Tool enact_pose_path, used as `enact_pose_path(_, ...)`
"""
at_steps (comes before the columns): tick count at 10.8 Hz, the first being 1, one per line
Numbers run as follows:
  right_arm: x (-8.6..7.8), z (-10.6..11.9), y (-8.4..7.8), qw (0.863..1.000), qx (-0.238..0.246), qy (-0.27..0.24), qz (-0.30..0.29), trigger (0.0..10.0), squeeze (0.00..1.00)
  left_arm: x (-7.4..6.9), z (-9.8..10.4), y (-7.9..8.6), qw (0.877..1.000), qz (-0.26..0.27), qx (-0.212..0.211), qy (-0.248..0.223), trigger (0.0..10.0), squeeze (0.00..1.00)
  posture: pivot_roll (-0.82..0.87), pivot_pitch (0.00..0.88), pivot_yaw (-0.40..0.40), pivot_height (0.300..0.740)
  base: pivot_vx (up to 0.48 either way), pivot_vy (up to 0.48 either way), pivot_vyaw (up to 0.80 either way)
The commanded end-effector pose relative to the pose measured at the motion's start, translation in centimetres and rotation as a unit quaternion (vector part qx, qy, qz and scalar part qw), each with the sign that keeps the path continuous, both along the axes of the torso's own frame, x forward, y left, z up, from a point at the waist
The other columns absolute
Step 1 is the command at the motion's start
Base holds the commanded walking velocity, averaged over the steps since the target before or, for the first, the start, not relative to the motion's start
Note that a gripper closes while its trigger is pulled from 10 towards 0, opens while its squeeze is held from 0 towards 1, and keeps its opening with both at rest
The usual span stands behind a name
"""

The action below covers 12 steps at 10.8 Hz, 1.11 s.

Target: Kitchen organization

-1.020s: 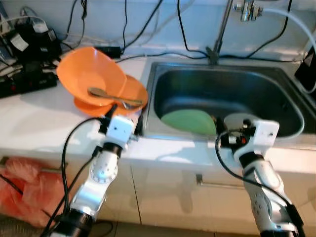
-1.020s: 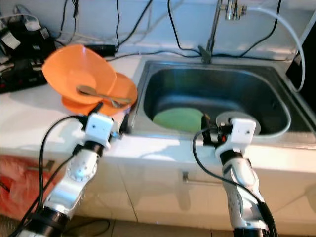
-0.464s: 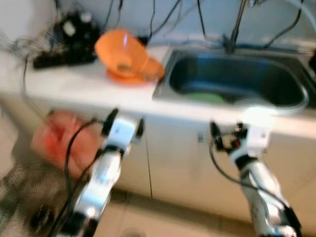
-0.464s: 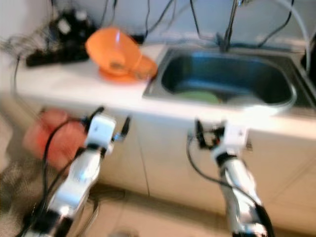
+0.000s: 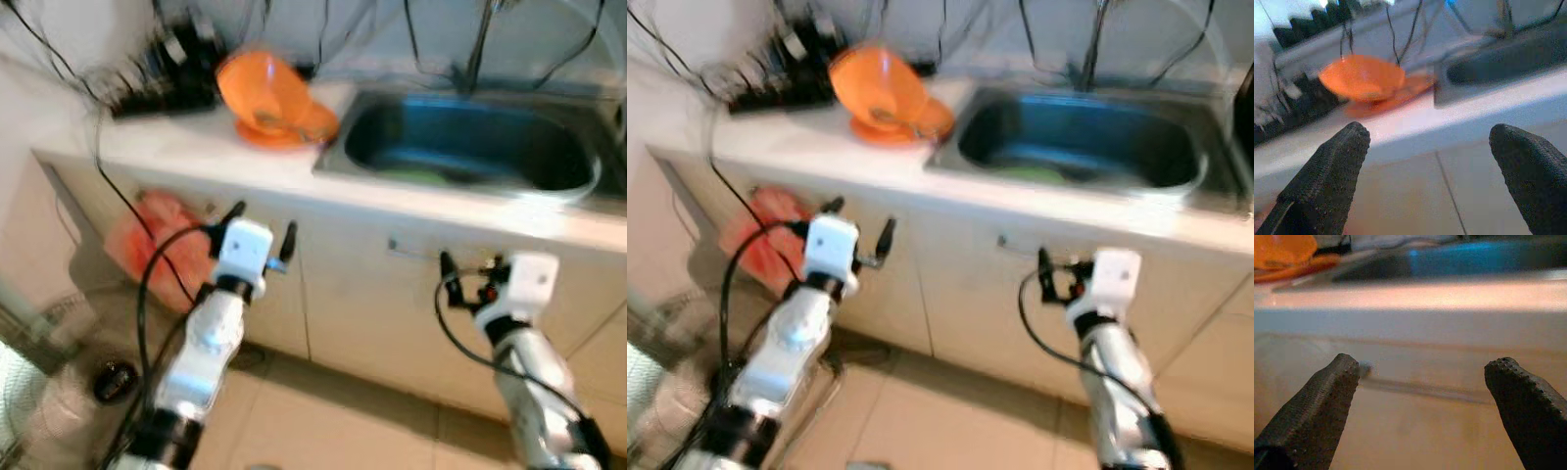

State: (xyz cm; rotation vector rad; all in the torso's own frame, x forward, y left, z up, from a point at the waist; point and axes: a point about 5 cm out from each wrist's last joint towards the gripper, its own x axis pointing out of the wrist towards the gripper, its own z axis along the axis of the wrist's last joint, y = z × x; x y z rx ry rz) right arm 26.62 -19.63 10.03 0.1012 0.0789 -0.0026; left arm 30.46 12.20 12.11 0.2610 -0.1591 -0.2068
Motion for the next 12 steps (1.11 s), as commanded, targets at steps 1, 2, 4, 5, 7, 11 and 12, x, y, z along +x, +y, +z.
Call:
enact_pose_path(1, 0.1, -0.3, 0.2, 1.0, -0.006, 0.004, 0.008, 10.0, 1.0, -0.1, -1.2, 0.7, 1.0, 0.007, 0.003, 0.026, 10.0, 0.0, 0.09, 0.0, 0.04, 0.74, 0.0, 0.0, 0.0)
enact_pose_path(2, 0.0, -0.7, 0.0, 1.0, -0.008, 0.011, 0.006, 10.0, 1.0, -0.2, -1.8, 0.8, 0.999, 0.01, 0.001, 0.037, 10.0, 0.0, 0.09, 0.0, 0.038, 0.74, 0.0, 0.0, 0.0)
enact_pose_path(4, 0.1, -2.1, -0.6, 0.999, -0.007, 0.033, -0.002, 10.0, 1.0, -0.2, -3.7, 1.0, 0.997, 0.011, 0.007, 0.074, 10.0, 0.0, 0.09, 0.0, 0.034, 0.74, 0.0, 0.0, 0.0)
enact_pose_path(5, 0.1, -3.3, -0.5, 0.999, -0.003, 0.054, 0.002, 10.0, 1.0, -0.3, -5.4, 1.4, 0.993, 0.017, 0.003, 0.113, 10.0, 0.0, 0.1, 0.0, 0.034, 0.74, 0.0, 0.0, 0.0)
enact_pose_path(7, 0.2, -5.5, -0.5, 0.996, -0.007, 0.089, 0.004, 10.0, 1.0, -0.5, -8.1, 2.4, 0.983, 0.038, -0.007, 0.179, 10.0, 0.0, 0.1, 0.0, 0.034, 0.74, 0.0, 0.0, 0.0)
enact_pose_path(11, -0.1, -9.3, -0.2, 0.988, -0.012, 0.155, 0.019, 10.0, 1.0, -1.2, -11.5, 3.6, 0.962, 0.052, 0.005, 0.268, 10.0, 0.0, 0.09, 0.0, 0.035, 0.74, 0.0, 0.0, 0.0)
enact_pose_path(12, -0.2, -10.2, 0.2, 0.985, -0.014, 0.173, 0.023, 10.0, 1.0, -1.8, -12.5, 4.0, 0.953, 0.064, -0.001, 0.297, 10.0, 0.0, 0.09, 0.0, 0.034, 0.74, 0.0, 0.0, -0.64)
